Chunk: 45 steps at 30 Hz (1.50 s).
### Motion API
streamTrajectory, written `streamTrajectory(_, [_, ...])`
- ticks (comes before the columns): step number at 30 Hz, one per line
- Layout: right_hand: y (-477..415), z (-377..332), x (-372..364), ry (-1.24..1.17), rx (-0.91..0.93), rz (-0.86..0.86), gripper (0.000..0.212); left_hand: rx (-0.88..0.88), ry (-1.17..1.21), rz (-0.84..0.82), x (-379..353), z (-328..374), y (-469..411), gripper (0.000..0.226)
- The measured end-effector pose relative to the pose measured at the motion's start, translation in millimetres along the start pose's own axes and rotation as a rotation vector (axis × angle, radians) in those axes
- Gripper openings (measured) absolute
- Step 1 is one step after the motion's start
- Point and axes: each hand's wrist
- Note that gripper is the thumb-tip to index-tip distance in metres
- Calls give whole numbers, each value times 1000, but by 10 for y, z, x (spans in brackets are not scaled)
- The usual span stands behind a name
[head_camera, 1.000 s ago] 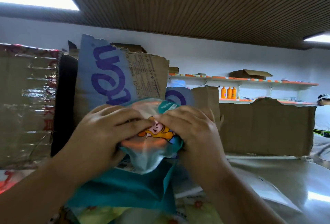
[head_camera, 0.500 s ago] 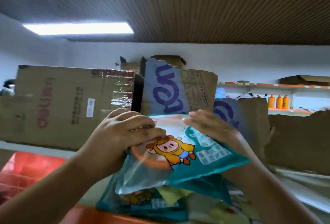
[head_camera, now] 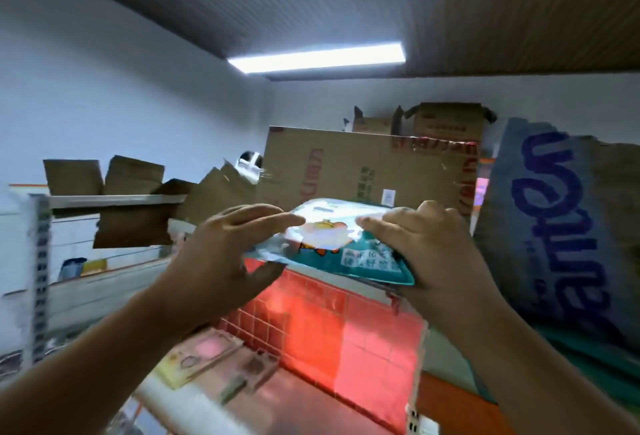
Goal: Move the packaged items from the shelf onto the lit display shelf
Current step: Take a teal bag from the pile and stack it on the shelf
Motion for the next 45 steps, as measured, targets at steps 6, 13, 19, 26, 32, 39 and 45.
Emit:
streamTrajectory(6, [-700,-1202,-630,-98,154,90,43,132,-237,-148,536,-809,593,53])
streamTrajectory(13, [-1038,-2111,-1159,-450,287,105,44,176,-416,-235,1033,-1516,1097,59])
streamTrajectory(19, [-1073,-2310,-1687,-565,231,61,45,213,-453,-290,1185,-1829,1498,57])
streamTrajectory(26, [-1165,-2551,-2538,-629,222,-8,62,229,-444,-380,932,-2368,1743,58])
streamTrajectory(32, [-1343,-2619,-3532,-673,200,-33,66,269,-480,-449,517,-3184,1790,65])
streamTrajectory(39, [-1612,-2670,-4717,-811,180,-97,68,332,-463,-520,-107,-4169,1704,60])
streamTrajectory(45, [-1817,-2701,-5462,-853,200,-80,43,368,-485,-596,-523,-4761,1666,59])
Point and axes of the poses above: each hand's wrist, its own y-axis away from the middle knuckle, its own x-axis out of the back of the hand, z = x × y
